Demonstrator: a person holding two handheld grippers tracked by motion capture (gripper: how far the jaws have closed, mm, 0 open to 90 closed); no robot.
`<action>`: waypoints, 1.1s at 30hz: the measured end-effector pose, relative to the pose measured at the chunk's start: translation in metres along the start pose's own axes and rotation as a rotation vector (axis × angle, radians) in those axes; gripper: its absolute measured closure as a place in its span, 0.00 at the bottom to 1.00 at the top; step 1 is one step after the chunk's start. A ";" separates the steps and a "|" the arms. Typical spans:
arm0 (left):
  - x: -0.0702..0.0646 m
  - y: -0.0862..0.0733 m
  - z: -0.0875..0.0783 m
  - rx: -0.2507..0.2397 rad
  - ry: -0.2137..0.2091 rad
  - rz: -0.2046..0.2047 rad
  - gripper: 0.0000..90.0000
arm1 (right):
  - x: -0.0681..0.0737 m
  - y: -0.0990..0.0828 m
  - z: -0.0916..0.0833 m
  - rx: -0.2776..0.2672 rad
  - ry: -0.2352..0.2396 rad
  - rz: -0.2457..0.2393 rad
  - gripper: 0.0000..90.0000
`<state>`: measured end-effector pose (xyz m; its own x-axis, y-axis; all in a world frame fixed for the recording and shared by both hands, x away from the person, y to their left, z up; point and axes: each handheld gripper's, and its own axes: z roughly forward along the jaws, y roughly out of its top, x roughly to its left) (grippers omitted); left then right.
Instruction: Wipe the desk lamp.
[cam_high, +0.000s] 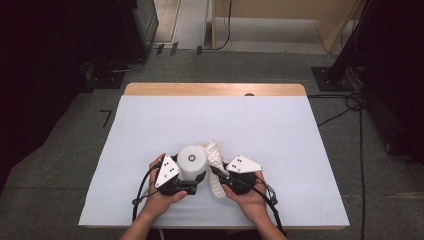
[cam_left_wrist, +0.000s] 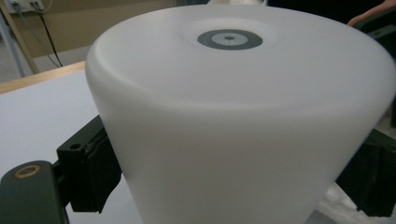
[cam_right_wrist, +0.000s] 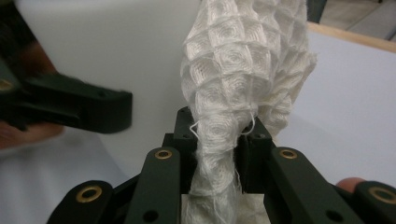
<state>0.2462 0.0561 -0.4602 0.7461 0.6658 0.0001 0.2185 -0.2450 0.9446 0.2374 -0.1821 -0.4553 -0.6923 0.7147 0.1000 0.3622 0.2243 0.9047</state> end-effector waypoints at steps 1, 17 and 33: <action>0.000 0.000 0.000 0.004 0.000 0.001 0.09 | -0.001 0.002 -0.003 -0.021 0.006 0.001 0.81; 0.002 0.001 0.000 -0.011 -0.007 -0.017 0.09 | 0.001 0.000 -0.001 -0.014 -0.001 -0.047 0.81; 0.002 -0.012 0.011 0.064 0.034 0.037 0.09 | -0.016 -0.006 -0.004 0.002 -0.118 0.000 0.81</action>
<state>0.2525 0.0527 -0.4754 0.7331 0.6785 0.0472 0.2317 -0.3143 0.9206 0.2437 -0.1979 -0.4606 -0.6140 0.7876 0.0507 0.3638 0.2254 0.9038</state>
